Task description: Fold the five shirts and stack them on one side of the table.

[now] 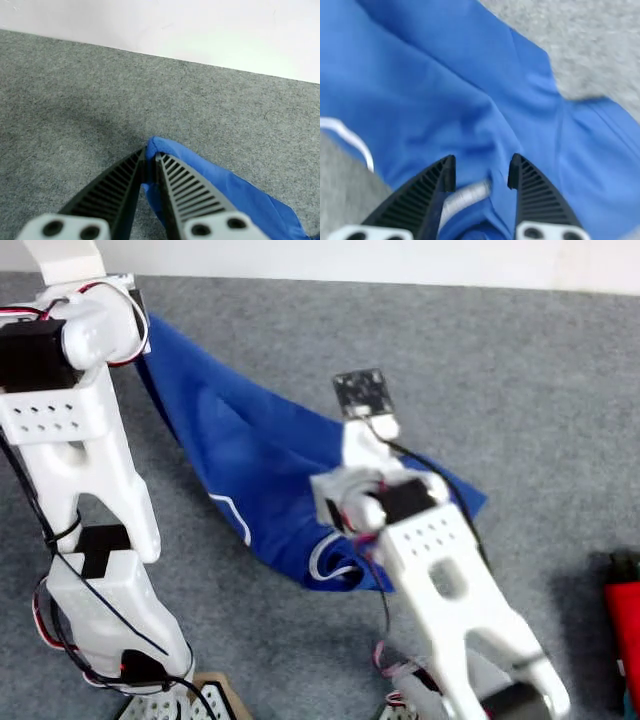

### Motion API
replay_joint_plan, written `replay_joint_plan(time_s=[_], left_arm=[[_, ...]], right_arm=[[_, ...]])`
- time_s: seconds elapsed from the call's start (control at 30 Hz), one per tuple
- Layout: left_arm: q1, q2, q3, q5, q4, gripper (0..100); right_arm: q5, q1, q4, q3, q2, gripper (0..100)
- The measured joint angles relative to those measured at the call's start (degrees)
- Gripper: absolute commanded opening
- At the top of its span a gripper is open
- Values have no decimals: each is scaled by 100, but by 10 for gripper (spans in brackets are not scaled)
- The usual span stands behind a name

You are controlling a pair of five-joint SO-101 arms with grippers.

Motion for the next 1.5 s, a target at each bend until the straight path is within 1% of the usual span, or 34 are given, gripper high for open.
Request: replay_joint_plan(time_s=[0.27,0.37,0.47,0.63,0.83,0.9,1.0,1.03,1.07,1.23,1.37,1.5], left_arm=[[0,0,0,0,0,6],[0,0,0,0,0,6],[0,0,0,0,0,6],[0,0,0,0,0,6],[0,0,0,0,0,6],[0,0,0,0,0,6],[0,0,0,0,0,6],[0,0,0,0,0,6],[0,0,0,0,0,6],[0,0,26,0,0,6],[0,0,334,0,0,6],[0,0,782,0,0,6]], right_arm=[[-123,-193,-1538,0,1644,181],[-123,-185,-1846,0,2092,181],[-123,0,-2075,-114,2312,181],[-123,281,-2154,-387,2699,181],[44,369,-2171,-730,3226,180],[70,369,-2171,-774,3437,149],[79,299,-2171,-791,3613,16],[88,281,-2171,-791,3622,1],[88,281,-2171,-791,3622,19],[88,316,-2163,-853,3631,5],[88,686,-1846,-1037,3376,5],[88,1345,-1644,-1222,2787,5]])
